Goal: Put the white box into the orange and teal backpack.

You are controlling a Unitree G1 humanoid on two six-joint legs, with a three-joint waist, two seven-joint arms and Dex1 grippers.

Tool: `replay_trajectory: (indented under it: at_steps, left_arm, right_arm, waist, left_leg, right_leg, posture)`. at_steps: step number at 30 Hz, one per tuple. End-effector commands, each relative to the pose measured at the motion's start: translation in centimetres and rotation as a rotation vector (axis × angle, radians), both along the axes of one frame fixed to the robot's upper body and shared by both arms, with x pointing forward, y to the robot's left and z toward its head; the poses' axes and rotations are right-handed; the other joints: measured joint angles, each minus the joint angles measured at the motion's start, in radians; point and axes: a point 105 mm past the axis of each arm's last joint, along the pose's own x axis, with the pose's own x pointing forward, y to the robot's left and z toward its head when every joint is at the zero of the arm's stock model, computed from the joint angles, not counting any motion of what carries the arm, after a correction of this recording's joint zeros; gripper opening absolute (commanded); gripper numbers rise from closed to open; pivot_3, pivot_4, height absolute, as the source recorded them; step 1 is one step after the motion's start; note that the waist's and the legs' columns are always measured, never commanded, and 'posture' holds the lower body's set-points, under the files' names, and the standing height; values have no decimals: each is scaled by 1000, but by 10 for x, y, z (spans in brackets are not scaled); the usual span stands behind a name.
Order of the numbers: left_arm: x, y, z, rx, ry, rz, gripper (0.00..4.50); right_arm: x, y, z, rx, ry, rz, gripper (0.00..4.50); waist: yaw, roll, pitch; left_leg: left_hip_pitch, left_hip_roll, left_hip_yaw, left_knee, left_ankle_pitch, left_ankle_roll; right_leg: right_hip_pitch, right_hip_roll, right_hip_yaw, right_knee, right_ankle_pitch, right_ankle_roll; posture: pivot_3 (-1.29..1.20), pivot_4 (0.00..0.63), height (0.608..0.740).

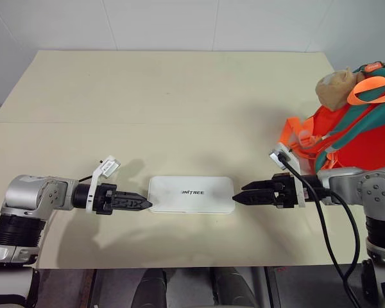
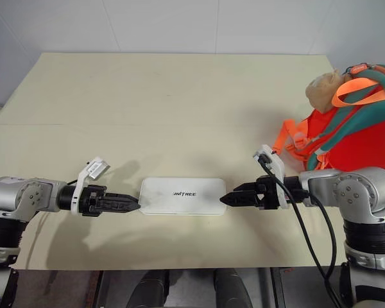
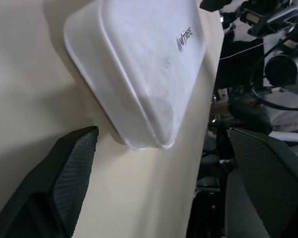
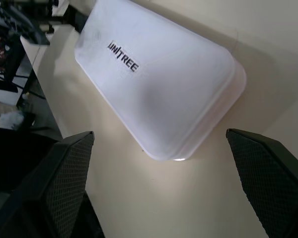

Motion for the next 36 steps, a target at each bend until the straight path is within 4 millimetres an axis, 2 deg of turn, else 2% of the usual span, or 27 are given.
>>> replay_trajectory:
  at_steps: [1,15,36]
  left_arm:
    - [-6,-5,-15,0,66,10,4472]
    - [-3,-18,-18,-22,76,10,4472]
    - [7,-34,-5,-146,164,-2,4472]
  right_arm:
    - [1,3,9,28,-13,1,4493]
    - [-2,13,2,39,12,14,4493]
    - [-1,27,-1,92,-67,43,4493]
  waist:
    - [0,0,0]
    - [4,0,0]
    - [2,0,0]
  left_leg:
    - [0,0,0,0,0,0]
    - [0,0,0,0,0,0]
    - [0,-1,0,0,0,0]
  right_leg:
    - [0,0,0,0,0,0]
    - [1,0,0,-1,0,0]
    - [1,0,0,-1,0,1]
  posture:
    - [0,150,740]
    - [0,150,740]
    - [0,150,740]
